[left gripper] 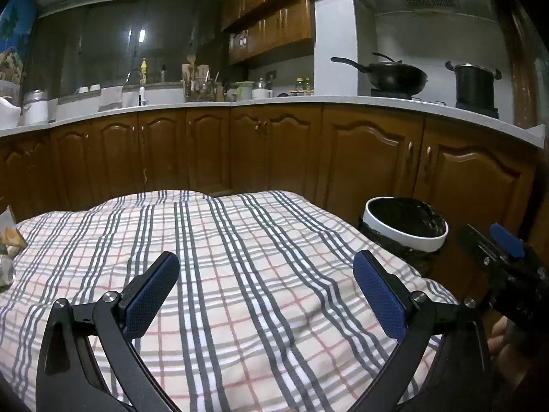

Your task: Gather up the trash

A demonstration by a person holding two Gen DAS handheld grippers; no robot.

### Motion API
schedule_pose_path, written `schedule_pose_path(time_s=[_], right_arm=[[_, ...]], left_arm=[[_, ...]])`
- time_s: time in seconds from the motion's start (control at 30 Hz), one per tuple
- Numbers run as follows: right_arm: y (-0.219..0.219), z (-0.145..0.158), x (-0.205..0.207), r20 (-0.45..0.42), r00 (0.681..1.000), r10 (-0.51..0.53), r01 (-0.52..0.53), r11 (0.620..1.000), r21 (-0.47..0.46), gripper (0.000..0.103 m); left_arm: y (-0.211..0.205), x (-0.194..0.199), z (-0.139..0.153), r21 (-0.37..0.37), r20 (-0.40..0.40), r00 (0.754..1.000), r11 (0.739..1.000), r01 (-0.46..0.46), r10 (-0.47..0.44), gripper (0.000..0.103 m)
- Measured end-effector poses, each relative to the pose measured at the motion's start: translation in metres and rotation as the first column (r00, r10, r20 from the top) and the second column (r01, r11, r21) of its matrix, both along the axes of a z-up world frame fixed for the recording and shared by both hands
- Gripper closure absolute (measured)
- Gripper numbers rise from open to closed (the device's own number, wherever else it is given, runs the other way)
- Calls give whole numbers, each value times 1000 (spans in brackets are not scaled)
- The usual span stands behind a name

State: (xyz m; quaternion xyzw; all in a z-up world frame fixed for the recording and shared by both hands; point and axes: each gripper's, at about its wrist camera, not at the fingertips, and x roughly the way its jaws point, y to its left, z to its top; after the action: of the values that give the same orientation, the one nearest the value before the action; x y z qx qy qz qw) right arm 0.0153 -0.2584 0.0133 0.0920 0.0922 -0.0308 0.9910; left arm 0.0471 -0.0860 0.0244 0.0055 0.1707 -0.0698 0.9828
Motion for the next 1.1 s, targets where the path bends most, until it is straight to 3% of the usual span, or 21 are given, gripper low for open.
schedule_pose_path(time_s=[1.1], right_arm=[[0, 0, 0, 1, 1000, 0, 0, 1000, 4, 0]], left_arm=[[-11, -3, 0, 33, 3, 1000, 999, -13, 13, 0]])
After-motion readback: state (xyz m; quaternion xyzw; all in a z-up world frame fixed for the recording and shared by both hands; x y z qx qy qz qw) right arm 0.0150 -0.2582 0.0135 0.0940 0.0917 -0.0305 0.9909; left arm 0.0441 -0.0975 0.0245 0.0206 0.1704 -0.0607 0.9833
